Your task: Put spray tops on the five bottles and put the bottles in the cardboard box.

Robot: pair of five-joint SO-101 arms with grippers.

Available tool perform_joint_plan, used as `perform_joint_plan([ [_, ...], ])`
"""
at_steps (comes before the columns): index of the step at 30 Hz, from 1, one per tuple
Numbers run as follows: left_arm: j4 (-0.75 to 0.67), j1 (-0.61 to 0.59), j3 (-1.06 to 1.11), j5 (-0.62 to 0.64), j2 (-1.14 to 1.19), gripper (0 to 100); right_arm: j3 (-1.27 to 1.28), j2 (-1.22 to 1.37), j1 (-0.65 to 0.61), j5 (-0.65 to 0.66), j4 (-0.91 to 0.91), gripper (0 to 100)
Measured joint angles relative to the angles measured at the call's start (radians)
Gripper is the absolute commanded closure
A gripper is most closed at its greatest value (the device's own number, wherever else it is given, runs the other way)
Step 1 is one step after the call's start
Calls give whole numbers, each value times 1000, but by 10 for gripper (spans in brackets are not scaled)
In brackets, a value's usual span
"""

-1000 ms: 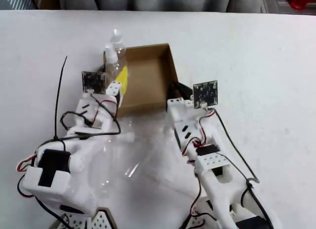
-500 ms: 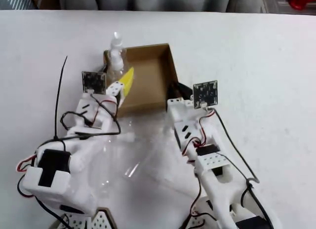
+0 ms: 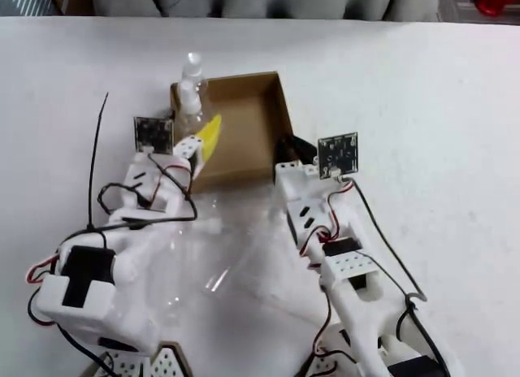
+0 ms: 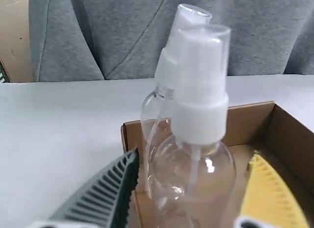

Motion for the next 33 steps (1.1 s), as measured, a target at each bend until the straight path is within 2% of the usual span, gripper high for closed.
perform_joint_plan([
  [2, 0, 3, 0, 18, 0, 515, 0, 0, 0, 0, 0, 984],
  [14, 0, -2, 0, 38, -2, 513, 0, 0, 0, 0, 0, 984],
  [25, 8, -15, 207, 38, -265, 517, 0, 0, 0, 0, 0, 984],
  [28, 66, -15, 233, 38, -342, 593, 0, 0, 0, 0, 0, 984],
  [33, 245, -34, 241, 38, -493, 807, 0, 0, 0, 0, 0, 984],
])
